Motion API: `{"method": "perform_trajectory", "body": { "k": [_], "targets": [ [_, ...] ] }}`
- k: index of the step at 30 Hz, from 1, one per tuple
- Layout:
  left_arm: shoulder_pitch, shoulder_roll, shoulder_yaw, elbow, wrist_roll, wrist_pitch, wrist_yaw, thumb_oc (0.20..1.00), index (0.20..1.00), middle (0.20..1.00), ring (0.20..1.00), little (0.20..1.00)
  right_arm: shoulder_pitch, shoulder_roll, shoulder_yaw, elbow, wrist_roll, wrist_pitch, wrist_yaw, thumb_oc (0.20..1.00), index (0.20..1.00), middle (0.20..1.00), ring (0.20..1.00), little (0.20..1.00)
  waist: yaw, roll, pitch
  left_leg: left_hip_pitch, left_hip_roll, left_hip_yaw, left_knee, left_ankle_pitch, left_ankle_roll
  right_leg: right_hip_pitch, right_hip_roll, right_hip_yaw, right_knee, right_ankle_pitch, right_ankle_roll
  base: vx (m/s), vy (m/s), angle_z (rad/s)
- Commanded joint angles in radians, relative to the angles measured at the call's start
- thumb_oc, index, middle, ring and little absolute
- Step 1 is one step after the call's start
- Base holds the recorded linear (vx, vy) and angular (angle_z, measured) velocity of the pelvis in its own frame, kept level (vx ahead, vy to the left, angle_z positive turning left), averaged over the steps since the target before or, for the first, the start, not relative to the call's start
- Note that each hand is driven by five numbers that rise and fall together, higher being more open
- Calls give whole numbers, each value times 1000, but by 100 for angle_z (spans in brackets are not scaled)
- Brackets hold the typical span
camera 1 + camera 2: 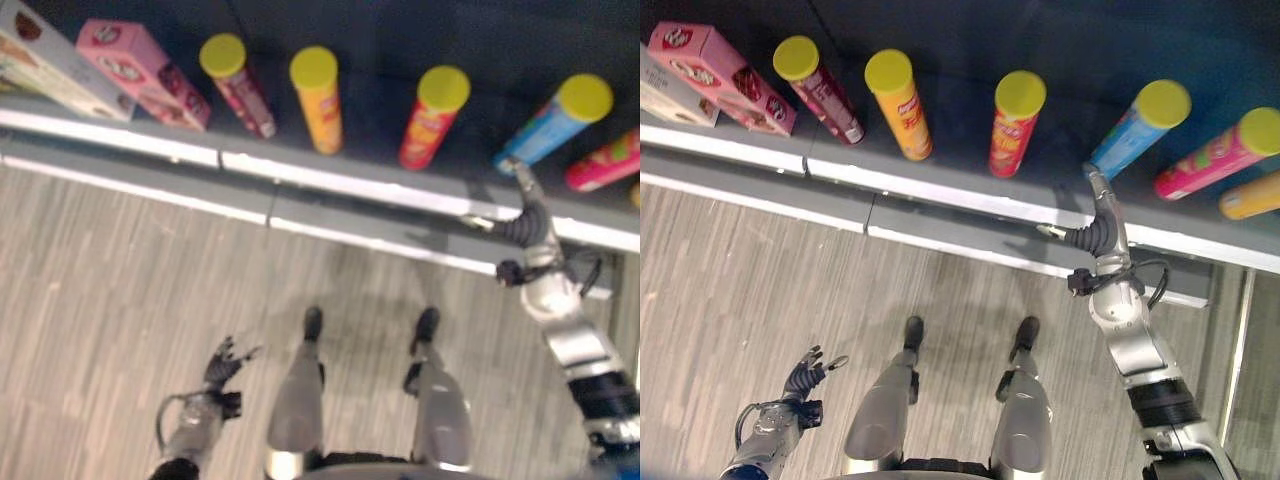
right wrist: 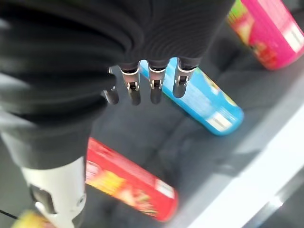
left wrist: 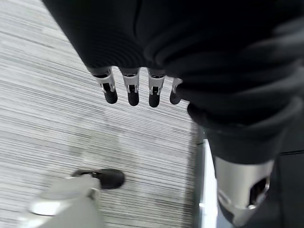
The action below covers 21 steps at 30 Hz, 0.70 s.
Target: Put the goods on the table back onto the shelves and tidy them up.
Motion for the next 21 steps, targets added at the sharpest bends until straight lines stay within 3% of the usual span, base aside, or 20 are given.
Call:
{"method": "perform_trajectory", "body": {
  "k": [1, 2, 4, 5, 7, 8, 12, 13, 15, 21],
  "targets": [
    [54, 27, 17, 43, 45, -3, -4, 1000, 1000, 1000, 1000, 1000, 95, -9, -35, -61, 159, -80, 125, 1000, 1000, 1000, 1000, 1000, -5, 3, -104, 18, 72, 62, -101, 35, -61, 55, -81, 59, 51, -106, 102, 71, 27, -28],
    [54, 27, 17, 42, 45, -3, -4, 1000, 1000, 1000, 1000, 1000, 95, -9, -35, -61, 159, -80, 125, 1000, 1000, 1000, 1000, 1000, -4, 3, -104, 18, 72, 62, -102, 35, -61, 56, -81, 59, 51, -106, 102, 107, 39, -21],
    [63, 28, 59, 81, 80, 6, -43, 1000, 1000, 1000, 1000, 1000, 276, 1, -15, -54, 355, -63, 335, 1000, 1000, 1000, 1000, 1000, -28, -13, -163, 80, 73, 88, -126, 32, -64, 105, -76, 56, 28, -101, 107, 161, 44, -13],
    [64, 28, 59, 81, 80, 5, -44, 1000, 1000, 1000, 1000, 1000, 276, 1, -15, -54, 355, -63, 336, 1000, 1000, 1000, 1000, 1000, -28, -13, -162, 82, 73, 89, -127, 32, -64, 107, -76, 56, 27, -101, 108, 118, 33, -9],
    [63, 31, 67, 101, 97, 1, -59, 1000, 1000, 1000, 1000, 1000, 335, -15, 18, 18, 391, -34, 428, 1000, 1000, 1000, 1000, 1000, -32, -21, -187, 109, 74, 96, -130, 24, -65, 124, -75, 59, 26, -104, 110, 103, 17, -20],
    [65, 30, 67, 105, 101, -4, -74, 1000, 1000, 1000, 1000, 1000, 373, -24, 33, 113, 343, -8, 441, 1000, 1000, 1000, 1000, 1000, -38, -25, -209, 139, 76, 107, -131, 16, -63, 145, -75, 59, 27, -107, 112, 134, 15, -28],
    [67, 18, 42, 103, 96, -17, -87, 1000, 1000, 1000, 1000, 1000, 391, 66, 41, 488, 225, 21, 407, 1000, 1000, 1000, 1000, 1000, -44, -26, -250, 188, 78, 119, -138, 4, -59, 183, -68, 60, 22, -117, 115, 93, 3, -16],
    [67, 18, 42, 103, 96, -17, -87, 1000, 1000, 1000, 1000, 1000, 390, 66, 41, 490, 225, 20, 407, 1000, 1000, 1000, 1000, 1000, -44, -26, -249, 189, 78, 119, -138, 4, -59, 183, -68, 60, 22, -117, 115, 77, -3, -8],
    [59, -13, 27, 159, 86, -15, -89, 1000, 1000, 1000, 1000, 1000, 339, 193, -7, 867, 235, 45, 328, 1000, 1000, 1000, 1000, 1000, -53, -20, -289, 226, 77, 134, -148, -7, -52, 208, -61, 66, 10, -117, 118, 86, 11, -7],
    [43, -47, 14, 278, 118, -7, -83, 1000, 1000, 1000, 1000, 1000, 275, 237, -20, 1007, 235, 53, 271, 1000, 1000, 1000, 1000, 1000, -58, -11, -328, 264, 76, 148, -147, -27, -47, 237, -58, 74, 3, -122, 116, 42, 10, -13]
  ]
}}
